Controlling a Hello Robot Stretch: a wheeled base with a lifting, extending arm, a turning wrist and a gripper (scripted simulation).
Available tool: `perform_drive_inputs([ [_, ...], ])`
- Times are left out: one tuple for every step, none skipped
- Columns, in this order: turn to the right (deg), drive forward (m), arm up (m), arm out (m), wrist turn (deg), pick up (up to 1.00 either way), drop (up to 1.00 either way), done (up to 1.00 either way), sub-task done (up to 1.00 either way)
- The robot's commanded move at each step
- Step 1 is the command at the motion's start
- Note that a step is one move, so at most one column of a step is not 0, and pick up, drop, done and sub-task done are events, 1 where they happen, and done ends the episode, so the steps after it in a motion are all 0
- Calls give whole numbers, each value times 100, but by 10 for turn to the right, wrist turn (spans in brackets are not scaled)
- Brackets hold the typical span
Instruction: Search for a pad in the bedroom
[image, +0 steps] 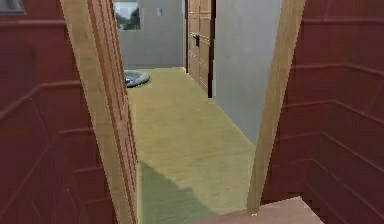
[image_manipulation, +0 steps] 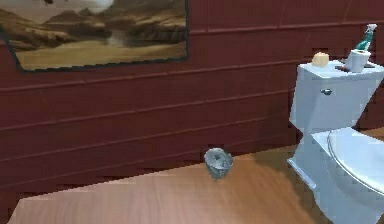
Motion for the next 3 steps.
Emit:
perform_drive_inputs([
  [0, 75, 0, 0, 0, 0, 0, 0, 0],
  [0, 100, 0, 0, 0, 0, 0, 0, 0],
  [-30, 0, 0, 0, 0, 0, 0, 0, 0],
])
